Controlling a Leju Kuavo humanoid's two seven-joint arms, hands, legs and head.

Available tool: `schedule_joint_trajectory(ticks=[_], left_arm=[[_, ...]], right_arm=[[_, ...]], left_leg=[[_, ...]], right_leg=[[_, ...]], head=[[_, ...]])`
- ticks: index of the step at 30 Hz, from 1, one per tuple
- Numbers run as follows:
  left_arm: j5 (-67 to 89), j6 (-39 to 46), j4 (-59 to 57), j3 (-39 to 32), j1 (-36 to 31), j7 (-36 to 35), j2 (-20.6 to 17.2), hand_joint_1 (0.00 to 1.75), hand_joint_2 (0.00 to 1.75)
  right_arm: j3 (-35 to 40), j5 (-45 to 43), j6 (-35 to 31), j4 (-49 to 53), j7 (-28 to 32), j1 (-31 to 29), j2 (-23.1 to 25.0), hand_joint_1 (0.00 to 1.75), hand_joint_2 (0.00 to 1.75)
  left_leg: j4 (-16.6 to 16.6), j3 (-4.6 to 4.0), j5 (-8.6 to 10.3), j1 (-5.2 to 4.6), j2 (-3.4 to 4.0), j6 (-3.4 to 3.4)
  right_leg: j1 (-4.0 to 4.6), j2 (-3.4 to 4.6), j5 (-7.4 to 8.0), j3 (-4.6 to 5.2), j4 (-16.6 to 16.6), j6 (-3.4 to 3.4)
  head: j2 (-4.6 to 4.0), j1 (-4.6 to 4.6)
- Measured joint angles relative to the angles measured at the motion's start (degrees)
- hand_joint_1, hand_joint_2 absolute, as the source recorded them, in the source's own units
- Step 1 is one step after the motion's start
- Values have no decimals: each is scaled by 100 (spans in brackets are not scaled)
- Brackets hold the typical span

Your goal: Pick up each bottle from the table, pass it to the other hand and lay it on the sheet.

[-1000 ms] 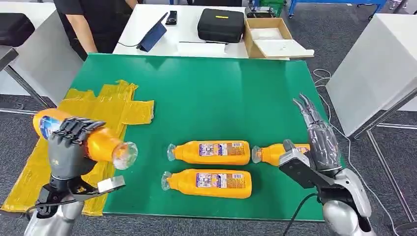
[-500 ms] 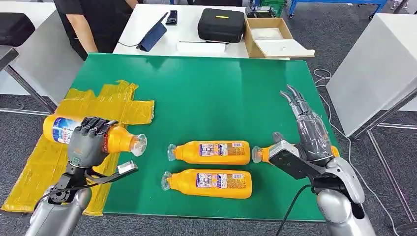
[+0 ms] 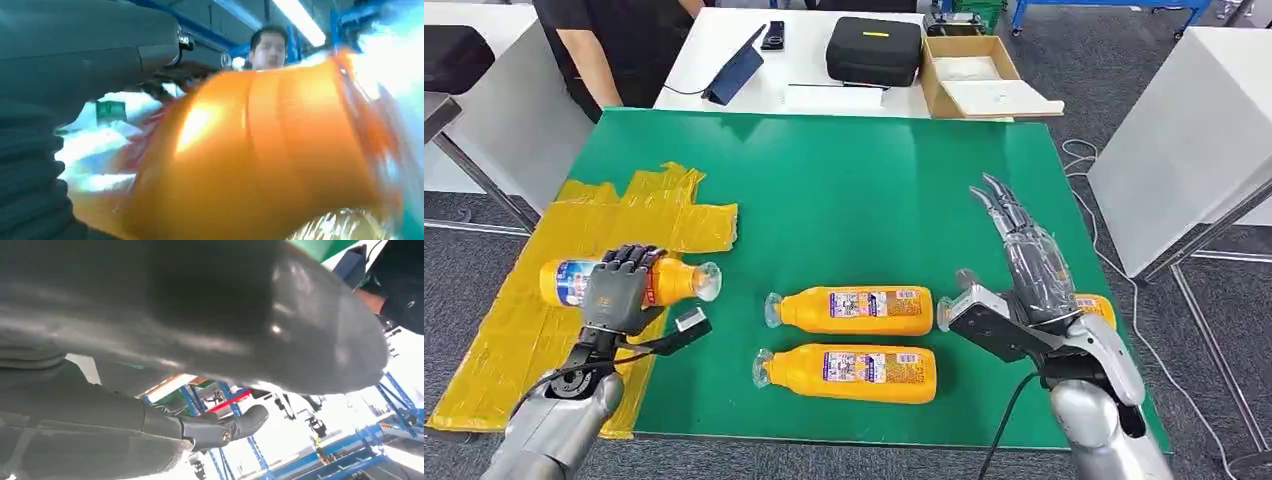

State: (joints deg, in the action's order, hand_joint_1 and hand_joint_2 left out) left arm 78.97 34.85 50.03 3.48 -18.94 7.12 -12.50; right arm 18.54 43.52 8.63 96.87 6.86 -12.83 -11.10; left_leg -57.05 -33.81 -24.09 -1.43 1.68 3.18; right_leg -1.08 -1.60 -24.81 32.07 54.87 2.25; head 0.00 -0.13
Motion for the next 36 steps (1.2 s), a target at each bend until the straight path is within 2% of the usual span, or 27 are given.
schedule_joint_trajectory(ticks=[3,10,12,17,23,24,28,31,36], left_arm=[[-55,-828,-271,79,-106,-168,-7,0,0],[-232,-1088,-189,201,-62,-63,-2,0,0],[-499,-1154,36,223,18,90,2,0,0],[-2879,-1658,1159,109,446,713,170,0,0],[-3382,-1770,2036,9,792,860,243,0,0],[-3707,-1798,2158,-20,858,976,258,0,0],[-6526,-1896,3133,-240,1324,1551,378,0,0],[-8139,-1940,3780,-453,1606,1655,383,0,0],[-9069,-2043,4236,-680,1810,2055,306,0,0]], right_arm=[[39,57,15,-52,57,-5,0,0,0],[72,179,57,-122,33,-4,7,0,0],[74,225,83,-135,24,-2,15,0,0],[85,478,94,-153,-48,19,26,0,0],[85,514,90,-184,-48,50,22,0,0],[83,540,85,-184,-50,63,13,0,175],[7,684,-41,-188,-63,207,-192,0,175],[-109,643,-188,-234,22,359,-533,0,175],[-182,697,-249,-378,37,503,-1107,0,175]], left_leg=[[0,0,0,0,2,0],[0,0,0,0,1,0],[0,0,0,0,2,0],[0,0,0,0,2,0],[0,0,-1,-1,1,0],[0,1,-1,-1,1,0],[0,1,-2,-1,1,0],[0,-4,-3,-1,-4,0],[0,-2,-3,-2,-8,0]], right_leg=[[0,1,0,0,0,0],[0,1,0,1,0,0],[0,1,0,1,0,0],[0,1,0,1,0,0],[0,1,0,1,-1,0],[0,1,0,1,-1,0],[0,1,0,1,-1,0],[-1,-3,-1,2,-2,0],[-1,-4,-1,3,-4,0]], head=[[0,-2],[0,-2],[0,-2],[0,0],[0,-2],[0,-2],[0,-2],[0,0],[0,-2]])
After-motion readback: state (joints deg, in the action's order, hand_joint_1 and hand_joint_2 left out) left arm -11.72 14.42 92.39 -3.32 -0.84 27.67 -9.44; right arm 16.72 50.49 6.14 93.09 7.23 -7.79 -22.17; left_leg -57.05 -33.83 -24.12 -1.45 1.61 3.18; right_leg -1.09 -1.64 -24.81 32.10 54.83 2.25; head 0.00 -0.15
